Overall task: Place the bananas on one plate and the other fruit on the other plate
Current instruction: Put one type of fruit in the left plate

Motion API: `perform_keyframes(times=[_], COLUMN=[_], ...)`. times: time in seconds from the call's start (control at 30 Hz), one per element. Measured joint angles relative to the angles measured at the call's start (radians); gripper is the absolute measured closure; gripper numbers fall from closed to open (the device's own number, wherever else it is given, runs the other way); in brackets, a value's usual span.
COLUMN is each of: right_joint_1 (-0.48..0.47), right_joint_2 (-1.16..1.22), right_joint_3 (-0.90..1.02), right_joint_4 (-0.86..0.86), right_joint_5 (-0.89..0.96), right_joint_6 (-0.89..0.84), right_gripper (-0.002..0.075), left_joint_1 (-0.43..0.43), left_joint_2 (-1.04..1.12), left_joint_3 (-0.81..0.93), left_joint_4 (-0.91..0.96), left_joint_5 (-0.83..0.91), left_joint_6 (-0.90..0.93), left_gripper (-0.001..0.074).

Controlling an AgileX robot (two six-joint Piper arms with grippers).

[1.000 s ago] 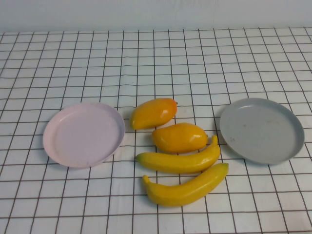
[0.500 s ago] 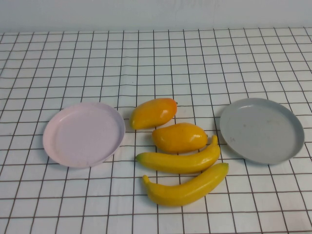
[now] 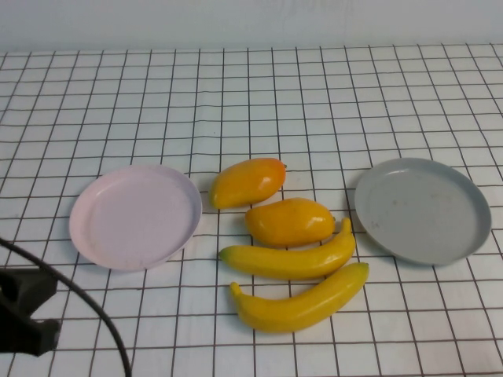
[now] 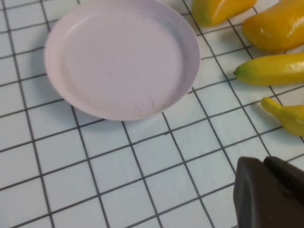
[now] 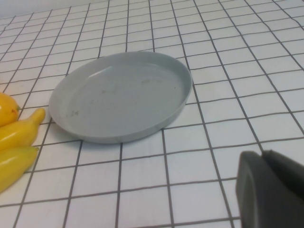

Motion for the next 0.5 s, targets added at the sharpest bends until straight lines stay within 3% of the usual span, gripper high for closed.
perform_keyframes(times=[0.13, 0.27, 0.33, 0.5], right_joint_1=[0.000, 0.000, 0.000, 0.000], right_joint_2=[0.000, 0.000, 0.000, 0.000], right_joint_3=[0.000, 0.000, 0.000, 0.000], right_joint_4=[0.000, 0.000, 0.000, 0.000], right_joint_5=[0.000, 0.000, 0.000, 0.000], right_joint_6=[0.000, 0.000, 0.000, 0.000], right_gripper=[0.0742, 0.0742, 0.0742, 0.0742], left_joint_1=[-0.038, -0.185, -0.280, -0.525], left_joint_2=[0.128, 0.247, 0.304, 0.491], left_joint_3=[-0.045, -0.087, -0.105, -0.163], left_joint_4=[-0.033, 0.079, 0.137, 0.207], left_joint_5=[0.027, 0.044, 0.054, 0.013], left_joint_6=[0.066, 0.052, 0.040, 0.035], left_gripper=[0.0738, 0.0689, 0.0608, 0.0262])
